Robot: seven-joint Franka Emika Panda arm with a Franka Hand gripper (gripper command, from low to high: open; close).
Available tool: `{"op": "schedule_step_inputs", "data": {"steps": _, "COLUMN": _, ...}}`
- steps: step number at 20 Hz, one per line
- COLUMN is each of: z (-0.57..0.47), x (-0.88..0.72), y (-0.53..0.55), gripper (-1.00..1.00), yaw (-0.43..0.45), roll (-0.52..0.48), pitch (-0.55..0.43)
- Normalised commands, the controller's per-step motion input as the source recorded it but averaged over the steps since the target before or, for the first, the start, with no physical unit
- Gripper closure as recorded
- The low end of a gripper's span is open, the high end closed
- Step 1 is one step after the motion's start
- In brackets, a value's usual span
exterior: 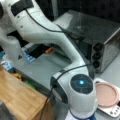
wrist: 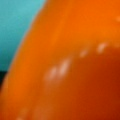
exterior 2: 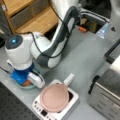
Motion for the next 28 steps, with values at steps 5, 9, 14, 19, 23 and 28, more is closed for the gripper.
{"op": "schedule_step_inputs", "data": {"steps": 5, "z": -0.15, "x": 0.25, "y": -0.04, "gripper": 1.0, "yaw": 0.006, "roll": 0.096, "pitch": 0.056}}
{"op": "schedule_step_inputs", "data": {"steps": 9, "z": -0.06, "x": 0.29, "y": -0.05, "gripper": 1.0, "yaw": -0.003, "roll": 0.082, "pitch": 0.068}}
{"op": "schedule_step_inputs", "data": {"steps": 14, "z": 0.17, "x": 0.35, "y": -0.04, "gripper": 1.0, "yaw": -0.032, "roll": 0.089, "pitch": 0.079}}
{"op": "schedule_step_inputs", "data": {"steps": 19, "z": 0.3, "x": 0.36, "y": -0.01, "gripper": 1.0, "yaw": -0.053, "roll": 0.119, "pitch": 0.049}}
{"op": "schedule_step_inputs", "data": {"steps": 23, "z": 0.23, "x": 0.28, "y": 0.02, "gripper": 1.0, "yaw": -0.093, "roll": 0.11, "pitch": 0.061}}
{"op": "schedule_step_inputs", "data": {"steps": 28, "z": 0.27, "x": 0.18, "y": 0.1, "gripper": 1.0, "yaw": -0.108, "roll": 0.142, "pitch": 0.098}}
